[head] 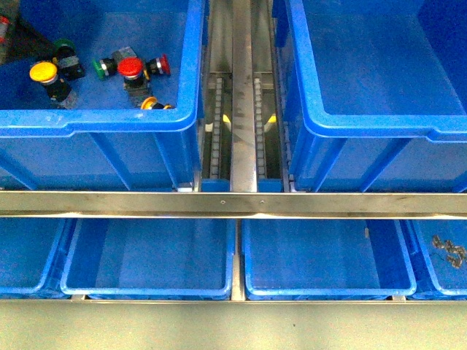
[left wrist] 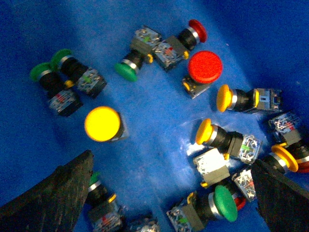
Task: Pick red and yellow buttons and place in box
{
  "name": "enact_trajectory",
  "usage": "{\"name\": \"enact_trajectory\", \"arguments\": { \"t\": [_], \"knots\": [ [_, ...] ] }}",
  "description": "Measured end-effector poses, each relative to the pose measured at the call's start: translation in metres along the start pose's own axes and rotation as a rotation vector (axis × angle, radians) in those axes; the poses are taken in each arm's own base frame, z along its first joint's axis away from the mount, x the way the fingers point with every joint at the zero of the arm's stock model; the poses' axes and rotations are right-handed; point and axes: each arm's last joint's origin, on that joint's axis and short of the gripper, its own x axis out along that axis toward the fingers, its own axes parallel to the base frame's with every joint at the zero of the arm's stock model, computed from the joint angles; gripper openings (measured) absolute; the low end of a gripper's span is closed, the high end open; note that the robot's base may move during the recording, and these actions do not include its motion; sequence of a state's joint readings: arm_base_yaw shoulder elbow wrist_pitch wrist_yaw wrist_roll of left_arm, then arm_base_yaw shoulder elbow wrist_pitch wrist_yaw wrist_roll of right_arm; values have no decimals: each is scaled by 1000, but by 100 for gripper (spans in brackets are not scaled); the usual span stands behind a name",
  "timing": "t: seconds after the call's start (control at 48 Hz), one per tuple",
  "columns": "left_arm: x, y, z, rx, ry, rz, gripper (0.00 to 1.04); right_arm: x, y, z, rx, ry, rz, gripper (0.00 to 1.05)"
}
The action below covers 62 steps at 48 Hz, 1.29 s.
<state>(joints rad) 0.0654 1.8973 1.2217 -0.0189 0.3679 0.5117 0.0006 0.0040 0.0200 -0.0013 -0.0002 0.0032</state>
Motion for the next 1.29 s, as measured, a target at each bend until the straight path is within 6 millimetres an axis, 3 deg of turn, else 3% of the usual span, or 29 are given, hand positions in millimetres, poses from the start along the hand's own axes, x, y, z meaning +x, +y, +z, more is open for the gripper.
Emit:
{"name": "enact_trajectory", "arguments": {
  "t": [0.313,0.667,1.084,1.292],
  "knots": [
    [88,-4,1,84,71,-93,97,0,0,0,0,0,0,98],
    [141,-22,14,114,45,-162,97,0,0,0,0,0,0,98],
    [158,-19,8,91,52,-172,97,0,0,0,0,0,0,98],
    [159,-17,12,83,18,-166,65,0,0,0,0,0,0,98]
  ]
}}
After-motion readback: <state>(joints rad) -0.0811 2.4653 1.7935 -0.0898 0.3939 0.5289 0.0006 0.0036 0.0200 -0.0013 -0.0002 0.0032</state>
